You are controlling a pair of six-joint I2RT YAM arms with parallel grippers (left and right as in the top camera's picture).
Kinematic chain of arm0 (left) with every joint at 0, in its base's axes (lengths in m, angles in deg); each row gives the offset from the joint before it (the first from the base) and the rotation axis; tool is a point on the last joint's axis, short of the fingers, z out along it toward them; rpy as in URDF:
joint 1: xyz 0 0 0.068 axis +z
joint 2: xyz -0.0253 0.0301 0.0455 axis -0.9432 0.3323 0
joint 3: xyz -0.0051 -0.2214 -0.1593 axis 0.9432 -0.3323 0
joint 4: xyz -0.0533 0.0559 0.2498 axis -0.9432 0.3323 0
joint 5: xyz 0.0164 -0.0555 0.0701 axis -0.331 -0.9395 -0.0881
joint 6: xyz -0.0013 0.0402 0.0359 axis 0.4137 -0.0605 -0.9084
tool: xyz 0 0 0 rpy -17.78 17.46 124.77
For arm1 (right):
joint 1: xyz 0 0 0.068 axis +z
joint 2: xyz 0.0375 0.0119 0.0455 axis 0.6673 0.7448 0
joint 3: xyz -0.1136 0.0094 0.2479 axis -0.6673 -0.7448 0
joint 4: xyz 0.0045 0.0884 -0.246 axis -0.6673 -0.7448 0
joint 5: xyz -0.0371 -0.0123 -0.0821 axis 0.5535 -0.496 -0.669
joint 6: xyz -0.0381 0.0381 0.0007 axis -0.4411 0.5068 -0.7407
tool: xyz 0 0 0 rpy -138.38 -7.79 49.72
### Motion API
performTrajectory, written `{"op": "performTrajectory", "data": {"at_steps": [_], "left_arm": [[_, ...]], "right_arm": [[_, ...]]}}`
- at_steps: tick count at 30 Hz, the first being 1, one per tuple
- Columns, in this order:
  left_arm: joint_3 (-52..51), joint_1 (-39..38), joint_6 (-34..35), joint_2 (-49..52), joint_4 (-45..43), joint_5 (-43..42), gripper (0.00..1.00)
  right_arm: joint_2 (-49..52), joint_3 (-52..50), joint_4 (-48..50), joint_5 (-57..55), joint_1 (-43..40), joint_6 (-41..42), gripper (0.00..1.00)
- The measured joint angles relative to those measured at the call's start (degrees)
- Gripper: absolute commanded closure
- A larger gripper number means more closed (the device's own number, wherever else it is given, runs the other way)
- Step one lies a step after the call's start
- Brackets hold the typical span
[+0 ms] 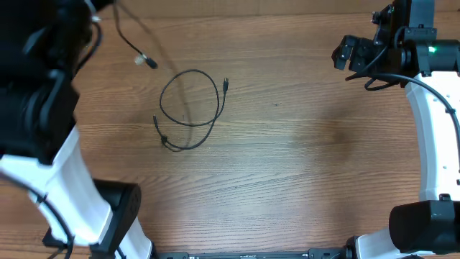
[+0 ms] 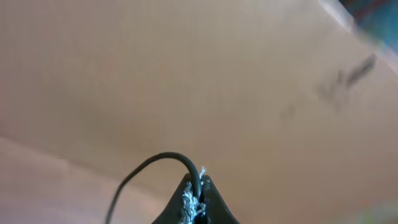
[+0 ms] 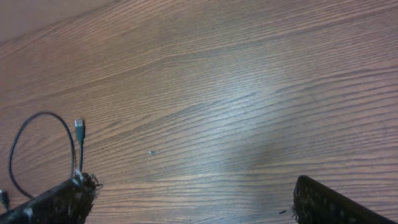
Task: Untangle cables
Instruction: 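Hold the cable raised at the upper left with the left gripper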
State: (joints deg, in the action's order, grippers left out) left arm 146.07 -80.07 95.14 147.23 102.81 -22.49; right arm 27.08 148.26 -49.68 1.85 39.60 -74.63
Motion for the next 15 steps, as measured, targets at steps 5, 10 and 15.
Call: {"op": "performTrajectory", "data": {"at_steps": [5, 10, 15], "left_arm": [[-0.2, 0.0, -0.1, 4.2, 0.4, -14.1, 0.96], [-0.3, 0.0, 3.0, 6.6, 0.7, -20.9, 0.96], [-0.3, -0.6, 4.7, 7.0, 0.8, -23.4, 0.96]], "right_arm": [[0.0, 0.0, 0.0, 0.0, 0.0, 0.0, 0.0], [0.0, 0.0, 0.0, 0.0, 0.0, 0.0, 0.0], [0.0, 0.0, 4.2, 2.7, 0.0, 1.7, 0.0]]}}
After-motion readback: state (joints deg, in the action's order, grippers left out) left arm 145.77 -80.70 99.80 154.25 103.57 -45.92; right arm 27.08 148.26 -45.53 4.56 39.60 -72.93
